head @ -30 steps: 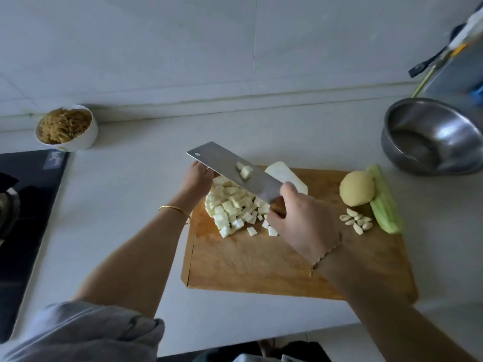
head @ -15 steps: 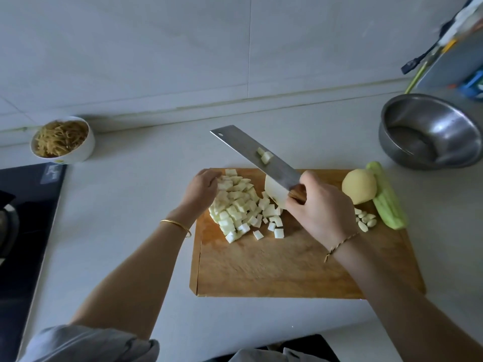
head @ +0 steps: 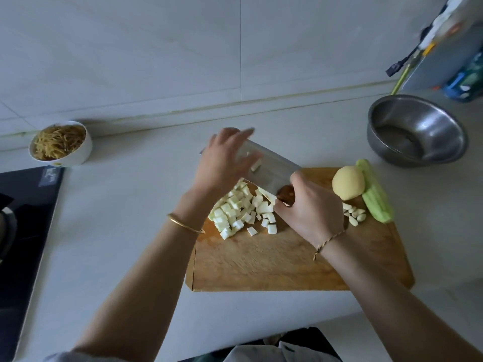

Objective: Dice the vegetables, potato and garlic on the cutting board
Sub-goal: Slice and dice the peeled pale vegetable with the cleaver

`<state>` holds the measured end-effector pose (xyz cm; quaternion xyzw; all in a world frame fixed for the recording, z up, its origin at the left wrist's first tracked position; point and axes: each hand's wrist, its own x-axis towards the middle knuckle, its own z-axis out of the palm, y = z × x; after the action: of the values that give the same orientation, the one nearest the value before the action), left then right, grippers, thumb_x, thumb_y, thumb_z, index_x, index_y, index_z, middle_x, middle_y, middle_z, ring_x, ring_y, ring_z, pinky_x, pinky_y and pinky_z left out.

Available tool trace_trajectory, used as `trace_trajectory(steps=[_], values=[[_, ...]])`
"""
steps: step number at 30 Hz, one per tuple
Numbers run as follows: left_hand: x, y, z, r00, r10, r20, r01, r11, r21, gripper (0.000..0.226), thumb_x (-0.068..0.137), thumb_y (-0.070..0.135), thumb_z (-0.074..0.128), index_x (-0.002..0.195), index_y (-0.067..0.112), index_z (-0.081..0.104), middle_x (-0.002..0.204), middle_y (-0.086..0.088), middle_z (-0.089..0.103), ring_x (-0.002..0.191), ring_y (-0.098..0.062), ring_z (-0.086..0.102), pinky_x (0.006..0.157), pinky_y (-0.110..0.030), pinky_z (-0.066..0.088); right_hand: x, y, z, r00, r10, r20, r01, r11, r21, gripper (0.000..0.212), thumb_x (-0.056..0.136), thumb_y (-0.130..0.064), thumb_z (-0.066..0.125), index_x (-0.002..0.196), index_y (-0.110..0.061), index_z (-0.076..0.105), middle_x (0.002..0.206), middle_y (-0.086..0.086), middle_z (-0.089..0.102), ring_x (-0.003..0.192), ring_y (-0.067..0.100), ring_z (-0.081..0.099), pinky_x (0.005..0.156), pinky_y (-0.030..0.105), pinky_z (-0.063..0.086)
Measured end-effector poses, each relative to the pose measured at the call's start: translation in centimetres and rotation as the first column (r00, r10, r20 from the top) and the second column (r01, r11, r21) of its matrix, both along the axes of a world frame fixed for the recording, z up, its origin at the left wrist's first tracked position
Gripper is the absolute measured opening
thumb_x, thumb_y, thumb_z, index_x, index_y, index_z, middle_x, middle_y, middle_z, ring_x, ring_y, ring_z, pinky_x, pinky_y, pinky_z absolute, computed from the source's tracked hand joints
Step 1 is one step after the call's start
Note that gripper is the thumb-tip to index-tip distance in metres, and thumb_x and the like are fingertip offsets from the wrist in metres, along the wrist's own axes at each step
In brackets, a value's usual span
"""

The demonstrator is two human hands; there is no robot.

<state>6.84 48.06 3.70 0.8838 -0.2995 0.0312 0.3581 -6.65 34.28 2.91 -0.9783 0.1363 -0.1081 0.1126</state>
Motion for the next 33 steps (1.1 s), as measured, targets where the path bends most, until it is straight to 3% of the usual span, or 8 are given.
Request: trace_trajectory(steps=[3, 7, 14, 19, 22, 25, 28, 33], values=[[-1.0, -1.2, -0.1, 0.995, -0.094, 0.042, 0.075, 0.939, 0.335, 0.042, 0.089, 0.046, 0.058, 0.127, 0.028, 0.057, 0.128, -0.002, 0.047, 0.119, -0.023, 0.039, 0.094, -0.038, 0.040, 0.0, 0.0, 0.3, 1.000, -0.008, -0.022, 0.008, 1.000, -0.020, 0.034, 0.081, -0.040, 0.065, 0.085, -0.017, 0.039, 0.062, -0.005, 0.047, 0.051, 0.020, 0.044, 0.042, 0.022, 0.015], [-1.4, -1.8, -0.8, 0.993, -0.103, 0.054, 0.089, 0.972, 0.217, 0.016, 0.093, 0.020, 0.056, 0.105, 0.011, 0.062, 0.109, -0.008, 0.050, 0.103, -0.028, 0.052, 0.076, -0.036, 0.044, -0.3, -0.4, 0.4, 0.998, -0.039, -0.038, 0.038, 0.999, -0.030, 0.035, 0.082, -0.040, 0.063, 0.085, -0.018, 0.036, 0.063, -0.004, 0.048, 0.053, 0.020, 0.045, 0.042, 0.024, 0.015], [-1.4, -0.8, -0.7, 0.996, -0.081, -0.031, 0.086, 0.981, 0.171, 0.013, 0.091, 0.011, 0.058, 0.102, 0.006, 0.063, 0.106, -0.008, 0.052, 0.086, -0.022, 0.053, 0.069, -0.025, 0.039, -0.9, -0.6, 0.0, 0.993, -0.090, -0.071, 0.089, 0.996, -0.011, 0.031, 0.086, -0.039, 0.059, 0.086, -0.018, 0.036, 0.068, -0.003, 0.049, 0.057, 0.020, 0.045, 0.042, 0.025, 0.016], [-1.1, 0.9, -1.2, 0.961, 0.062, -0.271, -0.100, 0.987, -0.128, 0.006, 0.090, 0.008, 0.058, 0.087, 0.013, 0.059, 0.084, -0.009, 0.059, 0.059, -0.013, 0.065, 0.055, -0.018, 0.046, -1.1, -0.9, -0.1, 0.989, -0.129, -0.077, 0.132, 0.991, 0.024, 0.032, 0.086, -0.041, 0.058, 0.087, -0.017, 0.036, 0.070, -0.002, 0.053, 0.059, 0.023, 0.044, 0.043, 0.025, 0.016], [-1.7, 1.9, -3.3, 0.913, 0.114, -0.391, -0.164, 0.982, -0.095, 0.007, 0.092, 0.010, 0.059, 0.087, 0.015, 0.058, 0.081, -0.019, 0.065, 0.055, -0.008, 0.065, 0.055, -0.027, 0.050, -1.2, -1.0, -0.5, 0.984, -0.158, -0.083, 0.161, 0.987, 0.028, 0.031, 0.086, -0.038, 0.059, 0.087, -0.016, 0.037, 0.064, -0.003, 0.048, 0.057, 0.023, 0.043, 0.043, 0.024, 0.017], [-1.8, 2.9, -5.3, 0.879, 0.181, -0.440, -0.239, 0.968, -0.079, 0.007, 0.091, 0.009, 0.060, 0.086, 0.014, 0.058, 0.078, -0.017, 0.060, 0.062, -0.023, 0.066, 0.046, -0.016, 0.045, -1.5, -1.4, -0.9, 0.983, -0.173, -0.068, 0.174, 0.985, 0.016, 0.030, 0.086, -0.036, 0.060, 0.086, -0.015, 0.038, 0.062, -0.002, 0.046, 0.055, 0.024, 0.041, 0.043, 0.024, 0.016], [-2.0, 2.9, -6.1, 0.919, 0.157, -0.363, -0.162, 0.987, 0.015, 0.008, 0.089, 0.010, 0.060, 0.085, 0.018, 0.059, 0.082, -0.006, 0.058, 0.069, -0.025, 0.062, 0.055, -0.027, 0.051, -1.7, -1.8, -1.0, 0.978, -0.199, -0.068, 0.203, 0.978, 0.053, 0.030, 0.086, -0.036, 0.059, 0.086, -0.013, 0.040, 0.064, 0.001, 0.051, 0.055, 0.026, 0.043, 0.044, 0.025, 0.018], [-3.7, 1.3, -6.7, 0.988, 0.041, -0.151, -0.006, 0.974, 0.226, 0.021, 0.087, 0.013, 0.062, 0.108, 0.012, 0.060, 0.101, -0.001, 0.059, 0.089, -0.016, 0.054, 0.071, -0.023, 0.044, -1.4, -2.2, -0.7, 0.968, -0.243, -0.059, 0.249, 0.955, 0.160, 0.029, 0.086, -0.037, 0.059, 0.092, -0.012, 0.046, 0.070, 0.003, 0.058, 0.062, 0.028, 0.046, 0.052, 0.030, 0.029]])
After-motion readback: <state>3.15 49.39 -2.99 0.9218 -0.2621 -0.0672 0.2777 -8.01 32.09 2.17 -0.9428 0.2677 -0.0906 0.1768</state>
